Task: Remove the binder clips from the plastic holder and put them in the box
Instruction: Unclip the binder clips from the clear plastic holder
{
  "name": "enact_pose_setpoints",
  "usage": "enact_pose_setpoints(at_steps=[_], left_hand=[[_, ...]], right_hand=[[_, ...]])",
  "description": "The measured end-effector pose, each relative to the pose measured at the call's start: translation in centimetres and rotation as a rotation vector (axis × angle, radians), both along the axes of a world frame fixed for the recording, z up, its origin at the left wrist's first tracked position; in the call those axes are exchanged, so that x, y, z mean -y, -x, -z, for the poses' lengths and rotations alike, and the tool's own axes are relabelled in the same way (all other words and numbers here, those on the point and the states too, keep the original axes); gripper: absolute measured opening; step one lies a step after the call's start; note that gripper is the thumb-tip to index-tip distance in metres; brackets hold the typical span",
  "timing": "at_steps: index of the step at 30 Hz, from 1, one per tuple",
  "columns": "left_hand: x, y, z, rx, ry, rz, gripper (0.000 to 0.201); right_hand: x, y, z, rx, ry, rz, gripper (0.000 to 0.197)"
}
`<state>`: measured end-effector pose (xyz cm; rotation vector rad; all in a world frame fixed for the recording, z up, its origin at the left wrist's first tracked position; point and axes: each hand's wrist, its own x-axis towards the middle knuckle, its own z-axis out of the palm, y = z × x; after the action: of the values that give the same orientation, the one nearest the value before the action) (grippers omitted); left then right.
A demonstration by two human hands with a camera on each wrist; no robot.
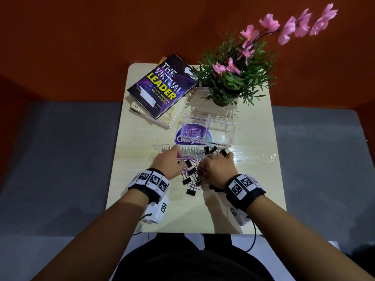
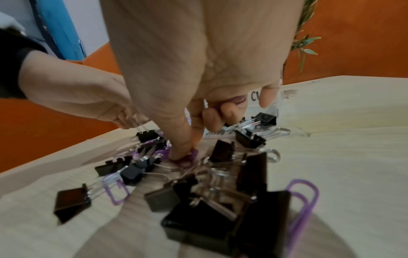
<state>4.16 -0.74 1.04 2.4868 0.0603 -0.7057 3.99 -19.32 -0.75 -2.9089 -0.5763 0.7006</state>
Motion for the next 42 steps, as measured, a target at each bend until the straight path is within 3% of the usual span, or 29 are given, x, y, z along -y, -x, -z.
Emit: enact_pose_setpoints(at_steps=[2, 7, 12, 17, 23, 27, 30, 32, 34, 37, 42], left_hand=[[0.0, 0.7, -0.3, 0.058, -0.027, 0.06, 0.023], [-1.1, 3.8, 0.4, 0.164, -0.089, 0.006, 0.008], [-0.4, 4.9, 0.9, 0.056, -0.092, -0.088, 0.025], [1.1, 4.2, 0.5, -0.001, -0.063, -0.207, 0.011], [0.6, 3.6, -0.7, -0.188, -0.201, -0.13, 0.014], [-1.6, 2.1, -2.9, -0.364, -0.181, -0.025, 0.015], [-2.3, -0.2, -5.5, -0.298, -0.086, -0.073, 0.019], [-1.7, -2.5, -7.0, -0.189, -0.078, -0.081, 0.026], [-0.5, -4.9, -7.9, -0.065, -0.095, -0.067, 0.02], [1.8, -7.6, -8.1, 0.039, -0.136, -0.031, 0.012], [3.9, -8.7, -7.0, 0.092, -0.109, -0.03, 0.019]], right_hand=[[-0.1, 0.2, 0.3, -0.008, 0.01, 0.002, 0.024], [0.1, 0.5, 0.7, -0.041, 0.055, 0.016, 0.019], [0.2, 0.9, 0.3, -0.07, 0.03, 0.007, 0.012], [0.3, 1.1, -0.3, -0.097, 0.031, 0.01, 0.009], [1.3, 0.7, -2.2, -0.174, -0.054, 0.104, 0.013], [1.8, -1.0, -5.2, -0.174, -0.187, 0.191, 0.015], [0.8, -3.7, -7.0, -0.095, -0.201, 0.17, 0.021], [-0.7, -6.0, -7.6, -0.06, -0.16, 0.154, 0.021], [-2.5, -8.4, -7.6, -0.062, -0.105, 0.152, 0.016], [-4.8, -10.7, -7.2, -0.087, -0.065, 0.12, 0.01], [-5.3, -10.6, -5.7, -0.046, -0.233, 0.174, 0.026]])
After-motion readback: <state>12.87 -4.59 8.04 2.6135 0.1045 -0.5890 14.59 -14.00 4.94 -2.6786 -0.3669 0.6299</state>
